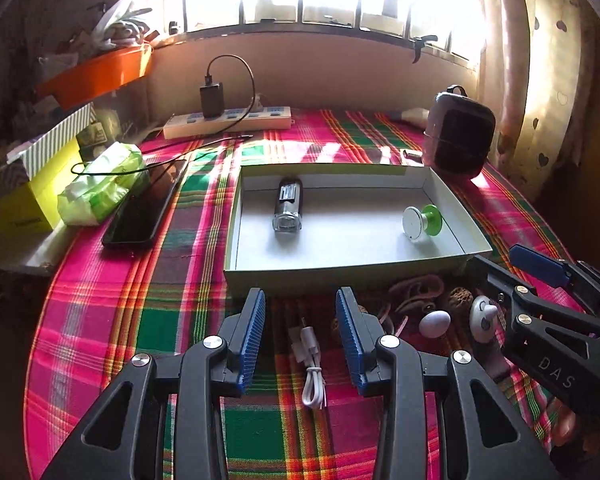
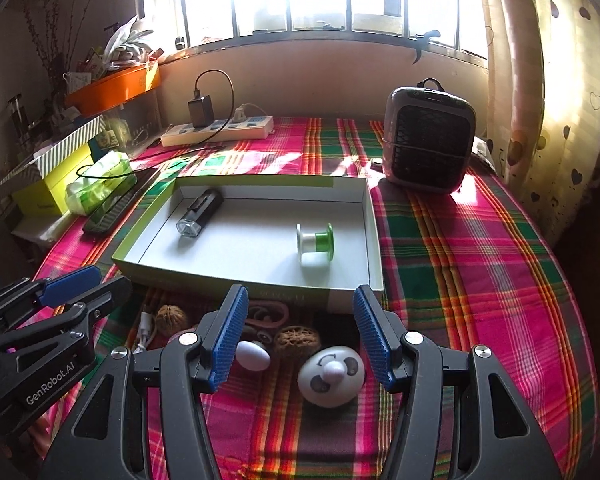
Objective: Organize objects
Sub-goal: 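Withdraw both grippers from the box back toward the remaining items, then lower left gripper onto white USB cable and close while right approaches white round gadget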
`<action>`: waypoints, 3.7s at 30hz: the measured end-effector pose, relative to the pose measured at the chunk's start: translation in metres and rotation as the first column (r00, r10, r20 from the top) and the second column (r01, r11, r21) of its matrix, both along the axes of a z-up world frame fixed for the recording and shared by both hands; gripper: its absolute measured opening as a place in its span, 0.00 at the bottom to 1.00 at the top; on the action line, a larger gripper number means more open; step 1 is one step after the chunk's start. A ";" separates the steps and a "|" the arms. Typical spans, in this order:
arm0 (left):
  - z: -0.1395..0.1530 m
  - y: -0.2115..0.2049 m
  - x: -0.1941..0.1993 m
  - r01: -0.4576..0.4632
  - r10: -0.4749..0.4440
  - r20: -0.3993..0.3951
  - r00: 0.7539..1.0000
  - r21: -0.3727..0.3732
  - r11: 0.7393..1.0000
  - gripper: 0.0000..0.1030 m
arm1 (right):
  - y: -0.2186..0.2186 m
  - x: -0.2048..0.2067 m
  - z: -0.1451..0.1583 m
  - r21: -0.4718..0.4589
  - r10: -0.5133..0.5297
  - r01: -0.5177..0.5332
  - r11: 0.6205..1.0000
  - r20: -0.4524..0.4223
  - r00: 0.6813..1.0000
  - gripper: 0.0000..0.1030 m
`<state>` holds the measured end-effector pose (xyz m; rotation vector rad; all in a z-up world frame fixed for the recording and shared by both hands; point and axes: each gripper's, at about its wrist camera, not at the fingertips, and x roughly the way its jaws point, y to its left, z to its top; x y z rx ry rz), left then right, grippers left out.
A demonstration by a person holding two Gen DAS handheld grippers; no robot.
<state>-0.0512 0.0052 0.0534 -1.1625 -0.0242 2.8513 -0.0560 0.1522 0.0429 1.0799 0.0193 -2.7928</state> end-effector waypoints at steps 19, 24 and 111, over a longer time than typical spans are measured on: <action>-0.025 -0.005 0.046 0.052 -0.051 -0.008 0.999 0.040 0.998 0.39 | 0.012 0.047 -0.023 0.010 0.013 -0.013 1.000 -0.009 1.000 0.54; -0.034 -0.010 0.048 0.061 -0.062 0.019 0.998 0.076 0.995 0.40 | 0.011 0.051 -0.028 0.023 0.018 -0.018 1.000 -0.006 1.000 0.54; -0.045 -0.017 -0.003 0.019 -0.025 0.086 0.996 0.070 0.997 0.14 | 0.022 0.009 -0.046 0.032 -0.004 -0.001 0.999 0.133 0.991 0.40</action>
